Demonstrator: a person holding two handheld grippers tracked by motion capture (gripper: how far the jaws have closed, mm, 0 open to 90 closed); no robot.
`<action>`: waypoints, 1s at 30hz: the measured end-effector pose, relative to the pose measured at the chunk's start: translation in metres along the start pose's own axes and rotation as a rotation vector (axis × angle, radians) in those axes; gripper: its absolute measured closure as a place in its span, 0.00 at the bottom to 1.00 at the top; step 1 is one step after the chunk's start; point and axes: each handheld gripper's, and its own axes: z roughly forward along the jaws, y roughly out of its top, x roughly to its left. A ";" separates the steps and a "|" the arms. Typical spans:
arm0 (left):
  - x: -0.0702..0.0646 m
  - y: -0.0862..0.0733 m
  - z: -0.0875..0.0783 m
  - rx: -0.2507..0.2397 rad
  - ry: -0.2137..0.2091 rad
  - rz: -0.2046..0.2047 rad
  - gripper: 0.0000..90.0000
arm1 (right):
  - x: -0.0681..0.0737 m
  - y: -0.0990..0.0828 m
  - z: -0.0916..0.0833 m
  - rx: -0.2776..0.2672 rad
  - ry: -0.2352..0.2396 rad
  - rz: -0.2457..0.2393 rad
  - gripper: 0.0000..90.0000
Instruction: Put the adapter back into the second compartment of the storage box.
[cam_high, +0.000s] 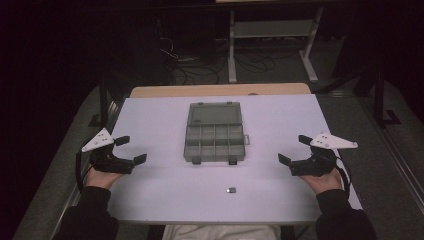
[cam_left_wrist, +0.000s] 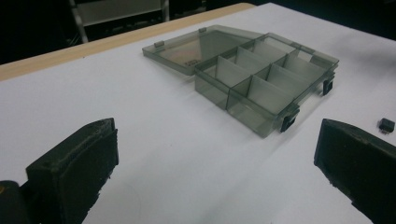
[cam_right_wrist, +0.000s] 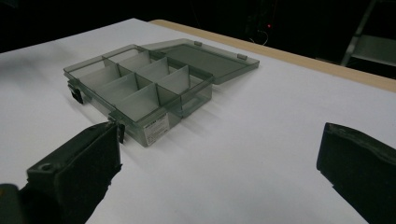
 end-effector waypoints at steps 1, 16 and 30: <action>-0.001 0.000 0.000 0.002 0.002 0.000 0.00 | 0.000 0.000 0.000 0.004 0.004 0.002 0.00; -0.018 0.018 0.003 0.028 -0.030 0.087 0.00 | 0.001 0.000 0.001 0.007 0.019 -0.002 0.00; -0.034 0.034 0.009 0.036 -0.084 0.142 0.00 | 0.000 -0.001 0.003 0.031 0.034 0.016 0.00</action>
